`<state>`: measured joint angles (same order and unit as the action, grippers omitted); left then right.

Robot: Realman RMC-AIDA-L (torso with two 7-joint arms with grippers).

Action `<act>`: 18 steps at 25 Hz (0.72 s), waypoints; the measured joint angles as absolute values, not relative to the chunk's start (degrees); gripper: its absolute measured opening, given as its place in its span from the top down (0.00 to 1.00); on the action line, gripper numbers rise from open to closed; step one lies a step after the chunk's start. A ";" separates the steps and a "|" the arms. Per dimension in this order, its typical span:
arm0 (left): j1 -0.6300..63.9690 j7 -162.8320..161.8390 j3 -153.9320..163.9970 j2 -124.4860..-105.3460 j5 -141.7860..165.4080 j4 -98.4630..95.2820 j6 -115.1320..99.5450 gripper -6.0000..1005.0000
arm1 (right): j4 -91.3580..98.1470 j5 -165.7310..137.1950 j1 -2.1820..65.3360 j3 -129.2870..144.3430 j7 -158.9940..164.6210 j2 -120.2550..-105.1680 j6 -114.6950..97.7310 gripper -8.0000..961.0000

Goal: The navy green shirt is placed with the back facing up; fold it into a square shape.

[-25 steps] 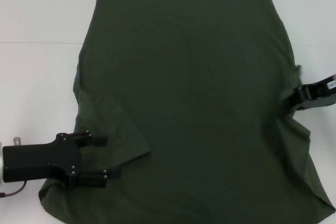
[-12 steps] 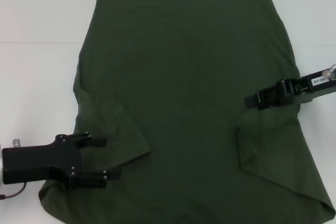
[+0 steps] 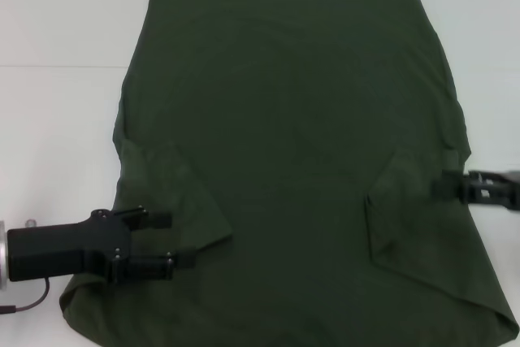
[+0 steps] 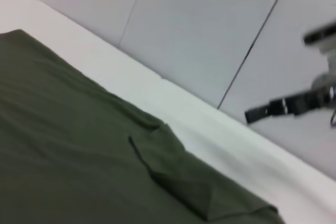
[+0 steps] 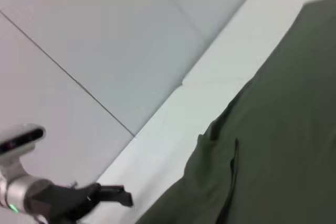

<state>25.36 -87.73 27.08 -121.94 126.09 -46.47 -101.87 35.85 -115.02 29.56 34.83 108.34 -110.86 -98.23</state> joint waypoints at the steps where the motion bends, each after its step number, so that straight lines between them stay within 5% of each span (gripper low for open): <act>1: 25.35 -88.39 27.03 -121.94 125.79 -46.44 -102.21 0.07 | 35.16 -114.90 28.55 34.37 105.36 -110.96 -98.25 0.18; 5: 25.26 -90.89 24.71 -121.58 125.02 -46.21 -105.66 0.07 | 34.10 -114.80 25.08 33.69 92.90 -111.96 -99.17 0.05; 18: 24.96 -117.30 22.87 -118.63 132.03 -48.72 -111.76 0.07 | 35.01 -116.76 19.75 34.17 65.55 -116.60 -100.16 0.05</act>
<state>24.96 -117.30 22.87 -118.63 132.03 -48.72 -111.76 35.01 -116.76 19.75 34.17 65.56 -116.60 -100.16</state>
